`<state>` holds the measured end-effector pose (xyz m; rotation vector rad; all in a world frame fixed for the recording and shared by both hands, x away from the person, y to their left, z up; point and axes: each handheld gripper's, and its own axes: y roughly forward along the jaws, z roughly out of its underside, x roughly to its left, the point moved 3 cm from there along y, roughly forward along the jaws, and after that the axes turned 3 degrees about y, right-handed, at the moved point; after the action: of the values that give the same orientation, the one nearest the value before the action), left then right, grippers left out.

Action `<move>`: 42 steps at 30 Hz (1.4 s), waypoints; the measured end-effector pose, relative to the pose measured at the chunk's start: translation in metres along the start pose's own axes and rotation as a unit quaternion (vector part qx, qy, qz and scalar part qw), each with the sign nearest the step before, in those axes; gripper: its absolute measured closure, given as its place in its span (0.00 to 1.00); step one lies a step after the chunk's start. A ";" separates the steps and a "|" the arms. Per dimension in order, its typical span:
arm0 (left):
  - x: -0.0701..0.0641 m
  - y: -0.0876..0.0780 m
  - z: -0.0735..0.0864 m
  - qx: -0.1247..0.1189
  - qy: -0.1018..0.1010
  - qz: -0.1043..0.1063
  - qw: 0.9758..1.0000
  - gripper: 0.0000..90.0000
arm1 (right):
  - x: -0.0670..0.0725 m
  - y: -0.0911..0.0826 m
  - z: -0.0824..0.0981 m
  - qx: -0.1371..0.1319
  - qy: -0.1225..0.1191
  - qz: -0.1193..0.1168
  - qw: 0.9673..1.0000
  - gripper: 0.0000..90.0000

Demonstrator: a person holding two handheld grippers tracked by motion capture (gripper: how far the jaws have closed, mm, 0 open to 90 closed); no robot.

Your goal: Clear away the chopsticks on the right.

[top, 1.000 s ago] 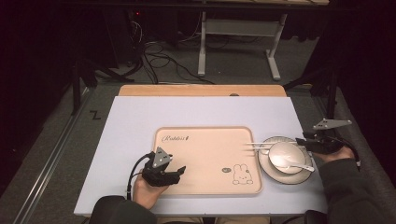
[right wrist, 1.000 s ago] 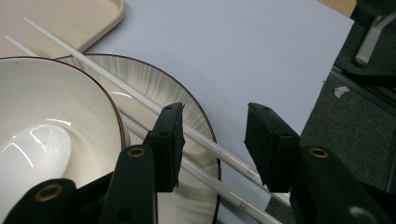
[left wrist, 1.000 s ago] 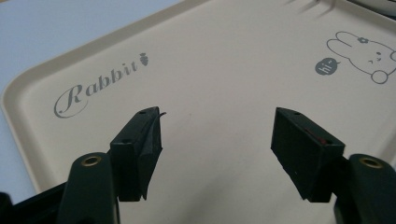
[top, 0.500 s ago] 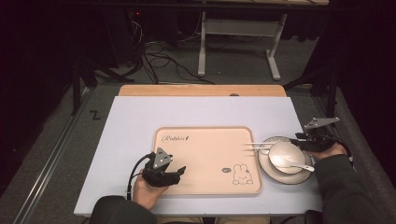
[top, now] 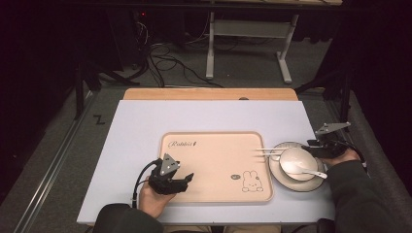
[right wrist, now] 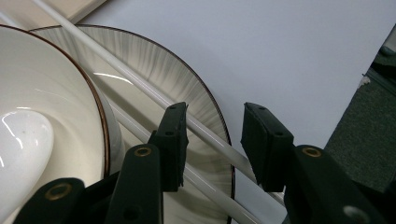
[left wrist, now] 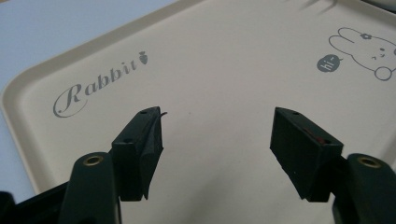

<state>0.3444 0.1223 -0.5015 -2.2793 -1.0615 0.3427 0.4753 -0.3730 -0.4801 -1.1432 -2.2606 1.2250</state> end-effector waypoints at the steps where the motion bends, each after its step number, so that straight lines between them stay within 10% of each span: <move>1: 0.000 0.000 0.000 0.001 0.000 0.000 1.000 0.39 | 0.000 0.000 0.000 0.000 -0.001 -0.001 1.000 0.68; 42: -0.001 0.001 0.001 0.000 0.004 0.001 1.000 0.38 | -0.005 0.007 0.006 0.031 -0.022 -0.003 0.999 0.83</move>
<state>0.3442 0.1209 -0.5027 -2.2793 -1.0549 0.3343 0.4777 -0.3780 -0.4890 -1.0977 -2.2387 1.3208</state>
